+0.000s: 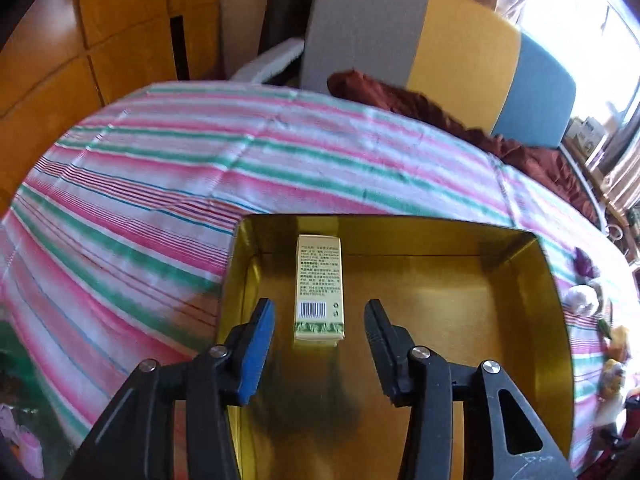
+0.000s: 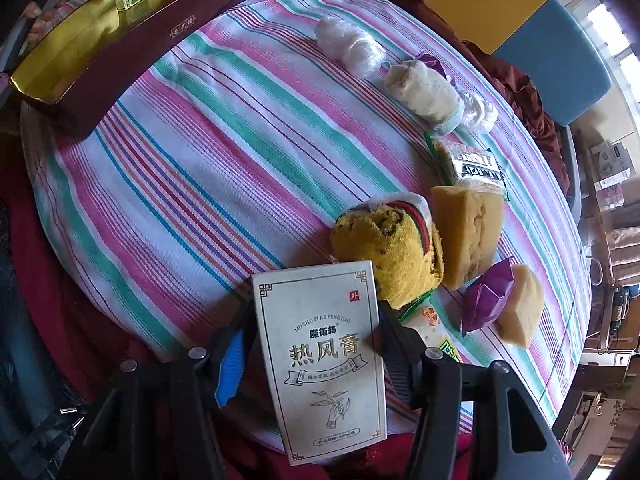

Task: Organize objects
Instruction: 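Grasp the small green-white box with the left tool while the right tool grasps the white box, then lower the green-white box into the gold box with the left tool while the right tool places the white box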

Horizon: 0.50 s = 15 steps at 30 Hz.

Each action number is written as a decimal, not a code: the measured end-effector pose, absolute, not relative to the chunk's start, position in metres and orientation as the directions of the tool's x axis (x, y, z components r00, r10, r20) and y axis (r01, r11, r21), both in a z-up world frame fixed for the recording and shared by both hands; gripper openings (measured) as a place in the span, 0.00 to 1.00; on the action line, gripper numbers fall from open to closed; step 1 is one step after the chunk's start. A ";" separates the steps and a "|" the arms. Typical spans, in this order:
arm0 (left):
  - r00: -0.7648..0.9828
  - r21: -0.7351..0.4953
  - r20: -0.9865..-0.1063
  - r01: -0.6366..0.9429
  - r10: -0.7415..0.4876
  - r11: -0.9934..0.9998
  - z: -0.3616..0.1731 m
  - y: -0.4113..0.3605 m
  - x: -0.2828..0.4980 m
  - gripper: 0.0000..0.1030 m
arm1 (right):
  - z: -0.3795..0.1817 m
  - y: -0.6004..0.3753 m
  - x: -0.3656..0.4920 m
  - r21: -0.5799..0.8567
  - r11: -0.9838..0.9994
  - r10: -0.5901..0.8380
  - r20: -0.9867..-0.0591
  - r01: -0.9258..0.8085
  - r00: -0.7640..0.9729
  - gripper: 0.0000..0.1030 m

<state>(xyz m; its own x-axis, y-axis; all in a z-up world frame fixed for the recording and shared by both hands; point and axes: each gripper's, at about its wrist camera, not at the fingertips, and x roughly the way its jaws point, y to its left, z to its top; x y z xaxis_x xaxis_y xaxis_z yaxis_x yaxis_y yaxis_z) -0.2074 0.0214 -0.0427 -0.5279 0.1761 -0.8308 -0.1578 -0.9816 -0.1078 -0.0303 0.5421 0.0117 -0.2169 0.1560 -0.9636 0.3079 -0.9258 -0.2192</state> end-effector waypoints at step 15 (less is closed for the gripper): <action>-0.632 -0.154 -0.753 -0.104 0.185 -0.983 -0.017 -0.025 -0.076 0.47 | 0.129 0.581 -0.094 -0.091 -0.961 -0.025 -0.911 0.260 -0.411 0.51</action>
<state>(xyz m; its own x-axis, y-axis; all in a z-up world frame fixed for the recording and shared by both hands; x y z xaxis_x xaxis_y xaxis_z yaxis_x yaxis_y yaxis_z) -0.0755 -0.0248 -0.0169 -0.6318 0.1849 -0.7527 -0.1038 -0.9826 -0.1542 -0.0945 0.5815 0.1293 -0.4112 -0.0246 -0.9112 0.2595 -0.9614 -0.0912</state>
